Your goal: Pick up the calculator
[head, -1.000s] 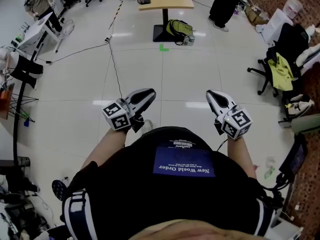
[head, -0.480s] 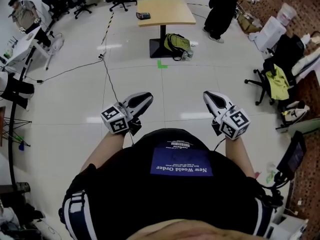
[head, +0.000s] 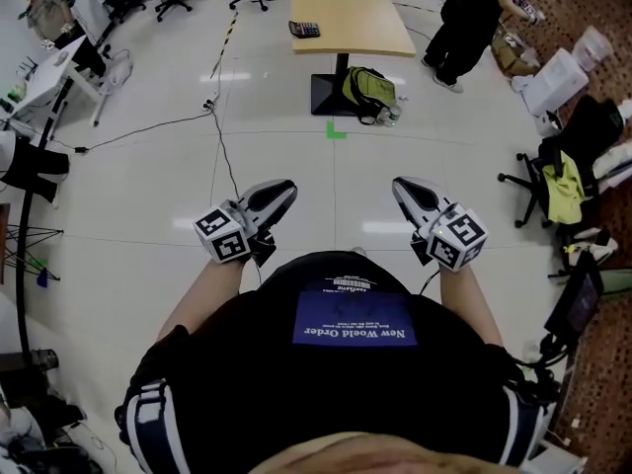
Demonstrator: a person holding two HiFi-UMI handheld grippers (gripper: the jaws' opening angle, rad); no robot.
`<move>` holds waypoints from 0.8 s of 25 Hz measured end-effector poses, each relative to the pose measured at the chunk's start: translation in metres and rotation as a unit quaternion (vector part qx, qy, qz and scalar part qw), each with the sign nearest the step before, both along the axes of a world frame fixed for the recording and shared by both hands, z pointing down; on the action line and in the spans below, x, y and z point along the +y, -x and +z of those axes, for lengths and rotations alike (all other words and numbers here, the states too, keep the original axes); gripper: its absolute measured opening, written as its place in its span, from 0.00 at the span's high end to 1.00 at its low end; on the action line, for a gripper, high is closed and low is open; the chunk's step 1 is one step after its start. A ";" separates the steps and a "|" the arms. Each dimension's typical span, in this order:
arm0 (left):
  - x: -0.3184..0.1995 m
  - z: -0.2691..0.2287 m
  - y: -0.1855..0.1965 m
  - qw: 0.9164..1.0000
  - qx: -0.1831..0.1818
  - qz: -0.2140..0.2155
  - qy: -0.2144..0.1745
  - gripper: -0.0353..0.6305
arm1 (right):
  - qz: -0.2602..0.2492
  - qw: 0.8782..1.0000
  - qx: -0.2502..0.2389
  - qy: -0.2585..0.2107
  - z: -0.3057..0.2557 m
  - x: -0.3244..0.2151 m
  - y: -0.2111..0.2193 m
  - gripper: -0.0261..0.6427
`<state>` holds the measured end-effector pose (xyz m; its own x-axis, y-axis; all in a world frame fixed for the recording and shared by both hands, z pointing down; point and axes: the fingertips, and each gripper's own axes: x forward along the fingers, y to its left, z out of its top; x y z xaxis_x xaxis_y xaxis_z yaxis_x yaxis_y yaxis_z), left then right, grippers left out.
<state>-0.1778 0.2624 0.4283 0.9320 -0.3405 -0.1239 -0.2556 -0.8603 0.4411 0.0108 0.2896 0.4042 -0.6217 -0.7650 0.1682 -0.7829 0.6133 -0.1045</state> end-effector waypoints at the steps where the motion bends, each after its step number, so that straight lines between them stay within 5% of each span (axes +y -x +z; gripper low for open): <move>1: -0.012 0.001 -0.001 1.000 -0.001 -0.008 0.002 0.86 | -0.009 1.000 -0.001 0.001 0.002 -0.015 -0.001 0.98; 13: -0.166 -0.008 -0.090 0.995 -0.001 -0.103 0.005 0.86 | -0.138 0.990 0.004 -0.021 -0.004 -0.210 -0.072 0.98; 20: -0.228 -0.011 -0.136 0.994 -0.016 -0.110 0.016 0.86 | -0.153 0.988 -0.012 -0.016 0.005 -0.276 -0.112 0.98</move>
<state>-0.0416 0.0346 0.4176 0.8379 -0.5399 -0.0804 -0.4508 -0.7675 0.4558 0.1232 0.0138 0.4090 -0.8276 -0.5460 0.1305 -0.5587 0.8236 -0.0977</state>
